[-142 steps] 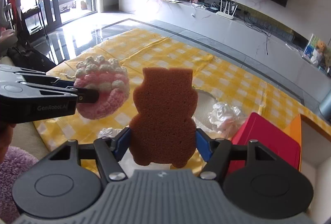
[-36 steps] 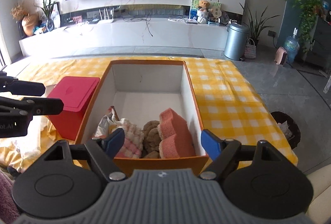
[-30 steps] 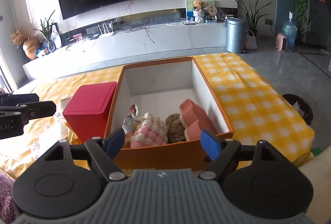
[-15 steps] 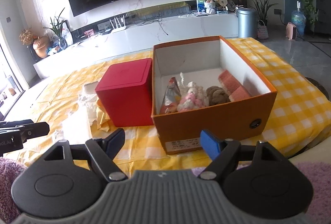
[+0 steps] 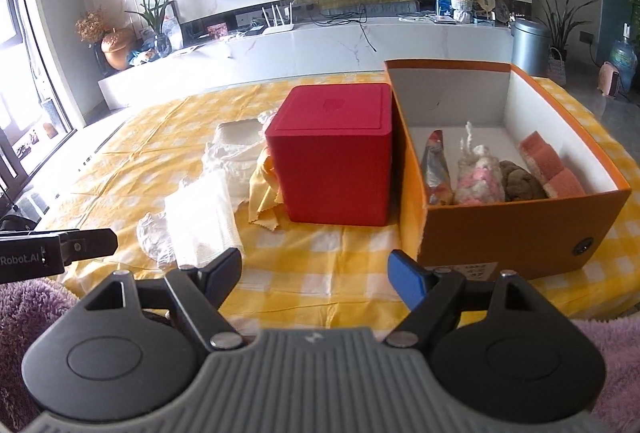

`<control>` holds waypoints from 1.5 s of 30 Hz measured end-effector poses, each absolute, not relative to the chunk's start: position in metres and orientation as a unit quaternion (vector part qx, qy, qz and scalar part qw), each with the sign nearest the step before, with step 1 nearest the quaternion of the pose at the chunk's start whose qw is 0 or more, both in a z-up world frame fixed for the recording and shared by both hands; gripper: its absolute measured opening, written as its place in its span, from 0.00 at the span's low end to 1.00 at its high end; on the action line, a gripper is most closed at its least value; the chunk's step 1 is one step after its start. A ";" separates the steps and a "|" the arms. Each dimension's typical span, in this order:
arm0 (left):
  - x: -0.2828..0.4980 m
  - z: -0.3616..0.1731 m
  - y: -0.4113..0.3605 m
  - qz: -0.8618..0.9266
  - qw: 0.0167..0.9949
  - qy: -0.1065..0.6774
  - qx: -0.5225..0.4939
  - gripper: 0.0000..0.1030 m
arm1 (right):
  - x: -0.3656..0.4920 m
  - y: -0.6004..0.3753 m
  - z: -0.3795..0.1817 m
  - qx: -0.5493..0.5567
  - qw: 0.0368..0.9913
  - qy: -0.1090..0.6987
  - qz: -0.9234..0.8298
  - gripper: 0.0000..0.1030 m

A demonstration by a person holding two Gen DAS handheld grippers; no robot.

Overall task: Organize soft objects
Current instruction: 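Withdraw both tools from the box back over the table, then grasp the clear mesh bag with the right tool and lift it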

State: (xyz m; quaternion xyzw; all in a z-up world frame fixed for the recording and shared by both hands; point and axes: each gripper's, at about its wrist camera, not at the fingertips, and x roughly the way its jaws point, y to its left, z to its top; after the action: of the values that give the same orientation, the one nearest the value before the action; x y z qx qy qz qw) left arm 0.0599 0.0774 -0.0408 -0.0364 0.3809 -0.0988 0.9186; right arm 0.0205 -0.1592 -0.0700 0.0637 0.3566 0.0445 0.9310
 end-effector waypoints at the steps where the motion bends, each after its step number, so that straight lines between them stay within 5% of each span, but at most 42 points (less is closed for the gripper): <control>1: 0.061 -0.041 0.079 -0.100 0.918 0.382 -0.037 0.58 | 0.023 -0.155 -0.071 0.060 0.931 0.356 0.047 0.77; 9: 0.086 -0.049 0.096 -0.104 0.906 0.407 -0.043 0.49 | 0.051 -0.122 -0.083 0.027 0.923 0.374 0.087 0.59; 15: 0.120 -0.060 0.112 -0.072 0.888 0.452 -0.031 0.49 | 0.079 -0.099 -0.097 0.011 0.908 0.399 0.126 0.57; 17: 0.130 -0.063 0.119 -0.064 0.884 0.462 -0.033 0.49 | 0.089 -0.090 -0.102 0.006 0.904 0.404 0.141 0.59; 23: 0.148 -0.077 0.133 -0.049 0.873 0.482 -0.052 0.49 | 0.120 -0.059 -0.122 0.001 0.885 0.428 0.183 0.91; 31: 0.157 -0.093 0.131 -0.057 0.858 0.508 -0.049 0.49 | 0.150 -0.033 -0.152 -0.006 0.869 0.454 0.197 0.90; 36: 0.160 -0.099 0.128 -0.059 0.853 0.516 -0.039 0.49 | 0.155 -0.027 -0.163 -0.017 0.863 0.463 0.201 0.64; 42: 0.160 -0.099 0.127 -0.062 0.854 0.516 -0.031 0.49 | 0.157 -0.034 -0.161 -0.017 0.865 0.459 0.203 0.16; 45: 0.159 -0.097 0.127 -0.066 0.856 0.512 -0.032 0.49 | 0.155 -0.039 -0.159 -0.003 0.863 0.462 0.203 0.03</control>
State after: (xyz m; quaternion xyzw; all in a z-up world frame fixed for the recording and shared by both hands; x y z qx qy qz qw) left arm 0.1585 0.1265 -0.0973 -0.0318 0.5116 -0.0658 0.8561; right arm 0.1554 -0.0395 -0.1592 -0.0026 0.4622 0.2026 0.8633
